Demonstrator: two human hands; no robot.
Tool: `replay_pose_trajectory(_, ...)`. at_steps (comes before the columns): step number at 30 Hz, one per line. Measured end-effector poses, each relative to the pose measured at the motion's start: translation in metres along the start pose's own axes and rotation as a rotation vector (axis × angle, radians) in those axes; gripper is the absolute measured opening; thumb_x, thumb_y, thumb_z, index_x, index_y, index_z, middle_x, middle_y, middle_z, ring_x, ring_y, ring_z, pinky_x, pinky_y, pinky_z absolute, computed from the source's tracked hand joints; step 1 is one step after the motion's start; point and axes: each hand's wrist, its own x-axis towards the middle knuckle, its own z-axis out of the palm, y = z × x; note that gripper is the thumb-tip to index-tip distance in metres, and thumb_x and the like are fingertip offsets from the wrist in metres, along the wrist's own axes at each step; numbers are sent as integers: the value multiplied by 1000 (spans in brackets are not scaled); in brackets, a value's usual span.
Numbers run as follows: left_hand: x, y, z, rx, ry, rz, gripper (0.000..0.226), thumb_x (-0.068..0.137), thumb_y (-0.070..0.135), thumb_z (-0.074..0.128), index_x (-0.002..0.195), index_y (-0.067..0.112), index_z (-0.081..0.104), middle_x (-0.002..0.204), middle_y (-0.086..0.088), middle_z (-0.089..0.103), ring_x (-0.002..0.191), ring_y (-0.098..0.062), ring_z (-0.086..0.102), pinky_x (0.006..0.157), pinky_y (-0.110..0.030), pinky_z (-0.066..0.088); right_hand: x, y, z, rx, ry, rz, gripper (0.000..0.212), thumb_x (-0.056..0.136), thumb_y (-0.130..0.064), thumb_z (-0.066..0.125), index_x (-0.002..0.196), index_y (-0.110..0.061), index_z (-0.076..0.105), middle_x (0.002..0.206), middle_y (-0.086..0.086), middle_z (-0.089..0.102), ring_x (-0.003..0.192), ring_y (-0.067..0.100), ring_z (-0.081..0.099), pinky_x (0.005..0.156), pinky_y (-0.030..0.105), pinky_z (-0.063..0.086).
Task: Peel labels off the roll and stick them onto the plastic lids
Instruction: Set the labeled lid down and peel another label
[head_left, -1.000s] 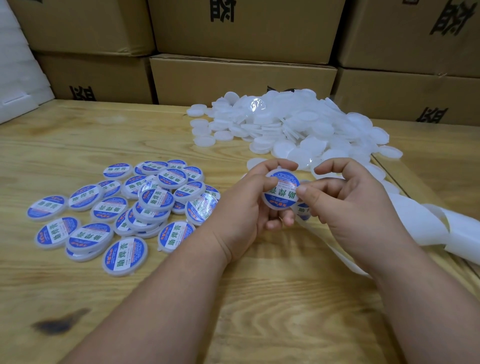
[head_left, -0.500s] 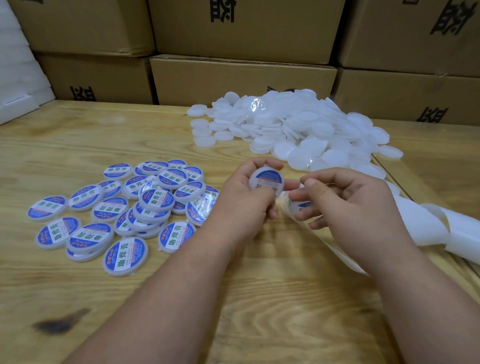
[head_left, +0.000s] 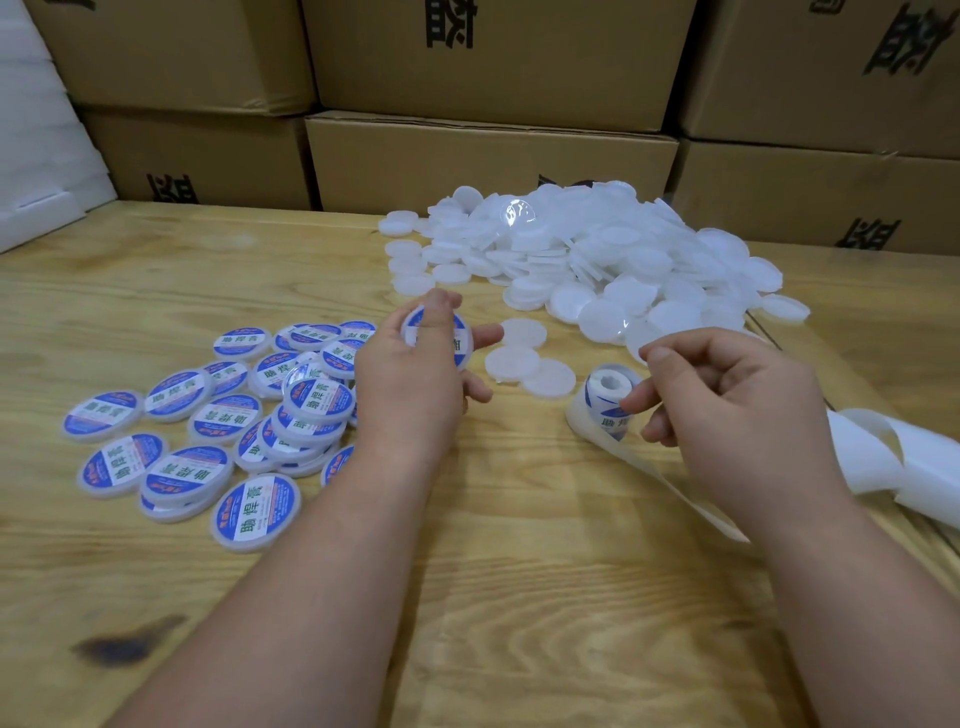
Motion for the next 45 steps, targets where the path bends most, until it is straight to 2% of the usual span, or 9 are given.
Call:
replay_pose_trajectory(5,1,2,2,-183,27,1,40,109,49,25,116,25,56,95,-1,79,47,-17,61,41,-22,42,0,2,0,-7,5,-3,13,96,-23,64,85,-24,72,68,-4,76,49,9,63,65,35,53)
replay_pose_trajectory(8,2,5,1,-241,38,-88,38,109,45,28,117,26,59,104,-2,78,56,-20,68,43,-24,42,0,2,0,-19,0,1,13,97,-23,64,86,-24,72,68,-4,75,48,9,63,65,35,53)
replay_pose_trajectory(13,4,5,-8,175,16,-24,20,103,36,46,114,45,60,114,0,68,59,-10,72,48,-27,40,0,2,0,-26,-8,-7,13,97,-23,65,86,-24,72,68,-3,75,48,9,62,64,34,53)
replay_pose_trajectory(17,5,3,-16,511,-7,157,41,89,35,71,126,46,55,92,11,70,71,-6,70,66,-32,53,0,3,0,-24,-8,-7,14,97,-22,65,85,-24,72,67,-3,75,48,9,62,66,35,54)
replay_pose_trajectory(24,13,10,-26,944,82,214,38,94,45,56,131,37,61,105,8,71,114,-26,59,100,-48,46,1,4,1,-40,-16,-6,13,97,-24,64,85,-25,71,67,-4,75,48,8,62,65,33,51)
replay_pose_trajectory(27,18,9,-35,1123,73,108,34,93,37,55,126,40,64,100,9,72,120,-27,53,103,-47,39,0,4,1,-40,-20,-2,13,97,-24,65,85,-25,72,66,-3,75,48,8,63,65,32,50)
replay_pose_trajectory(34,20,4,-36,1222,205,133,41,93,40,61,133,40,60,140,2,49,134,-29,31,107,-45,23,0,3,1,-33,-29,11,13,97,-24,65,86,-25,72,66,-3,75,48,7,62,64,30,49)
replay_pose_trajectory(39,3,-6,-4,1122,-157,397,46,94,32,61,139,33,56,147,3,48,137,-24,34,114,-38,26,0,3,2,-39,-33,12,13,97,-24,64,86,-26,72,66,-4,74,48,6,62,64,30,49)
replay_pose_trajectory(45,-2,-28,18,1263,-466,298,60,102,32,43,159,30,24,165,7,28,155,-21,11,125,-42,7,0,3,1,-30,-32,16,13,97,-23,65,86,-26,71,63,-4,73,48,6,61,63,29,48)
